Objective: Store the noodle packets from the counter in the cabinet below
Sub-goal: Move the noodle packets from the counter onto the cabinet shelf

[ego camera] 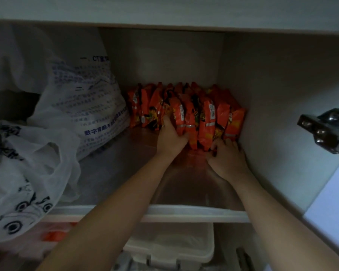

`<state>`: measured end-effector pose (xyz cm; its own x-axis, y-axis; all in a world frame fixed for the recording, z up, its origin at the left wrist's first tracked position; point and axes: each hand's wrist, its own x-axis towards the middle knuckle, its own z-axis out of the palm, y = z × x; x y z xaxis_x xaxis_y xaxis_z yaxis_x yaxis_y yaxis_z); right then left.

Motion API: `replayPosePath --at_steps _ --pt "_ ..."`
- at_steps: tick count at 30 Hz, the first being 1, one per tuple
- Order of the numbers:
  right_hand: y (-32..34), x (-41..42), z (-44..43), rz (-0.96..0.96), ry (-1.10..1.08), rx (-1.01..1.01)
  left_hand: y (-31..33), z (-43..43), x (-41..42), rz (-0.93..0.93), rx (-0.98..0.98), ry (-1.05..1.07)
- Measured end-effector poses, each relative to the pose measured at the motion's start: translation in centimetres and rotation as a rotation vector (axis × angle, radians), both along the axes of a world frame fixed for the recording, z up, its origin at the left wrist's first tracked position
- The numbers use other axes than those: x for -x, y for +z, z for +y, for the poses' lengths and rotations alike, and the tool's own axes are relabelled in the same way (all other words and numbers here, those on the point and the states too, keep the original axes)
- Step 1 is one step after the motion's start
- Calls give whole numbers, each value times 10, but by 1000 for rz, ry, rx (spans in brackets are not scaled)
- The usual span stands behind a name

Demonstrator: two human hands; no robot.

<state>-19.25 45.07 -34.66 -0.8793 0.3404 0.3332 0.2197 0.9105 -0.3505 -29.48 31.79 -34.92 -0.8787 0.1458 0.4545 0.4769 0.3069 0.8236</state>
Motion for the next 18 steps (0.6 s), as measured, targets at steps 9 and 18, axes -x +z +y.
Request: replayPosePath --at_steps 9,18 --pt "-4 3 2 19 -16 -23 -1 0 12 112 174 92" --pt "-4 2 1 12 -20 -46 3 0 7 114 292 6"
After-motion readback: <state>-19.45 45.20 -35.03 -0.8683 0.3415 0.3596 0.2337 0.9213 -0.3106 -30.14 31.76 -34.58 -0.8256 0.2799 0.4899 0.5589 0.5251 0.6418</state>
